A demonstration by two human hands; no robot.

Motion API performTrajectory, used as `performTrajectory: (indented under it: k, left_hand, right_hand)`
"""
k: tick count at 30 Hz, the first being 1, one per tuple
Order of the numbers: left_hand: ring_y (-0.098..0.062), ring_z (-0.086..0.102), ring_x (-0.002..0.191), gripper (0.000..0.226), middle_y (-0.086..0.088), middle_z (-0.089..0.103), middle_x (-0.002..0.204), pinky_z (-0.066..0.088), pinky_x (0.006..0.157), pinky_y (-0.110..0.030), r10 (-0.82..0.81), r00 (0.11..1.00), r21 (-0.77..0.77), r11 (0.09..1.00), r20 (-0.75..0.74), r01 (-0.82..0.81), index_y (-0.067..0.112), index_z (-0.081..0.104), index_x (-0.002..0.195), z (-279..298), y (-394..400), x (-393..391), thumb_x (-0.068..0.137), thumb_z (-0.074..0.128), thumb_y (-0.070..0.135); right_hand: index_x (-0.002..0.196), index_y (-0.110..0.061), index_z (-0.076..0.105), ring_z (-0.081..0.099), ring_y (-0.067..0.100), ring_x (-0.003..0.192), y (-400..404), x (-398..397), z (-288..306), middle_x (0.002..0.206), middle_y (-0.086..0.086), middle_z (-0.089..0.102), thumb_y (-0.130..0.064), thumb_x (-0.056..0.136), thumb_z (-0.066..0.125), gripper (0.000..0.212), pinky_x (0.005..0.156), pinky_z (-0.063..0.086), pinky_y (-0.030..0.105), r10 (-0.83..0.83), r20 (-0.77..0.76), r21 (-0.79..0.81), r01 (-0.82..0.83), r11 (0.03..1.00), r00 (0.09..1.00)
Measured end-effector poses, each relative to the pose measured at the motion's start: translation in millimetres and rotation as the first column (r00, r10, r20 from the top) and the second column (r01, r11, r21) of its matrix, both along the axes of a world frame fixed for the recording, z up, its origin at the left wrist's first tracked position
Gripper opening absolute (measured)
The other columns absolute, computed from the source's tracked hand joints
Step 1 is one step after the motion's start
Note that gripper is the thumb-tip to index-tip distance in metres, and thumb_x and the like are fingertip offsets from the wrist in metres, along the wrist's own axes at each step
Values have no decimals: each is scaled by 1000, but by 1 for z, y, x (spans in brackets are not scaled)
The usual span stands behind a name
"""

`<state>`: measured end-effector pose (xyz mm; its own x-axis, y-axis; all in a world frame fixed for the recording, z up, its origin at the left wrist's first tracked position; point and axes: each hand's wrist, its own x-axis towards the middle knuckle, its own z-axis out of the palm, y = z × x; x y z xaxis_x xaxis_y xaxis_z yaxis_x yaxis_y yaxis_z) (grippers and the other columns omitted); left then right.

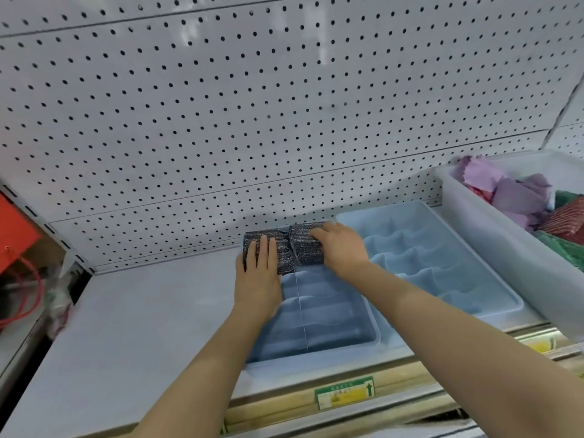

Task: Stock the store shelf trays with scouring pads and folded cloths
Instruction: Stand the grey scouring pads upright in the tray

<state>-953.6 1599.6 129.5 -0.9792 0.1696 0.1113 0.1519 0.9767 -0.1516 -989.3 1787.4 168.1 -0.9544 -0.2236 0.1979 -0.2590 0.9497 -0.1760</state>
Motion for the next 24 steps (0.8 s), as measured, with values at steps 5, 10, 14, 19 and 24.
performTrajectory:
  k: [5, 10, 14, 19, 24]
  left_hand:
    - [-27, 32, 132, 81, -2, 39, 145, 31, 107, -40, -199, 979, 20, 980, -35, 200, 24, 29, 148, 30, -25, -33, 84, 48, 70]
    - [-32, -26, 144, 106, -5, -26, 159, -2, 118, -51, -164, 949, 161, 979, 269, 123, 25, -15, 153, 21, -37, -55, 80, 39, 79]
    - [-29, -27, 144, 105, -3, -22, 160, 2, 119, -50, -144, 930, 266, 963, 338, 53, 28, -14, 153, 20, -35, -67, 80, 43, 77]
    - [-30, -20, 146, 102, -1, -15, 162, 17, 117, -50, -133, 944, 217, 974, 302, 68, 28, -8, 155, 16, -34, -62, 81, 42, 77]
    - [-39, -6, 144, 107, -9, -1, 161, 24, 115, -54, -124, 942, 97, 990, 312, 98, 22, -1, 155, 22, -32, -65, 74, 33, 83]
  right_hand:
    - [122, -17, 54, 44, 33, 110, -2, -4, -10, 121, 11, 50, -3, 74, 61, 50, 94, 37, 38, 20, -106, 214, 3, 977, 994]
    - [152, -7, 1, -3, 33, 147, -13, -16, -17, 160, 15, -2, -25, 96, 44, 72, 120, 4, 46, 161, -58, 318, -134, 939, 985]
    - [152, -12, -9, -6, 27, 148, -7, -23, -33, 161, 11, -5, -44, 100, 29, 71, 120, 1, 44, 122, 72, 309, -138, 941, 990]
    - [153, -12, 3, 7, 28, 147, -4, -22, -30, 160, 11, 9, -35, 101, 33, 64, 120, 5, 42, 172, 54, 263, -180, 948, 984]
    - [146, -24, 29, 35, 28, 128, 6, -42, -9, 144, 3, 37, -32, 91, 56, 62, 105, 28, 40, 213, 17, 286, -209, 935, 977]
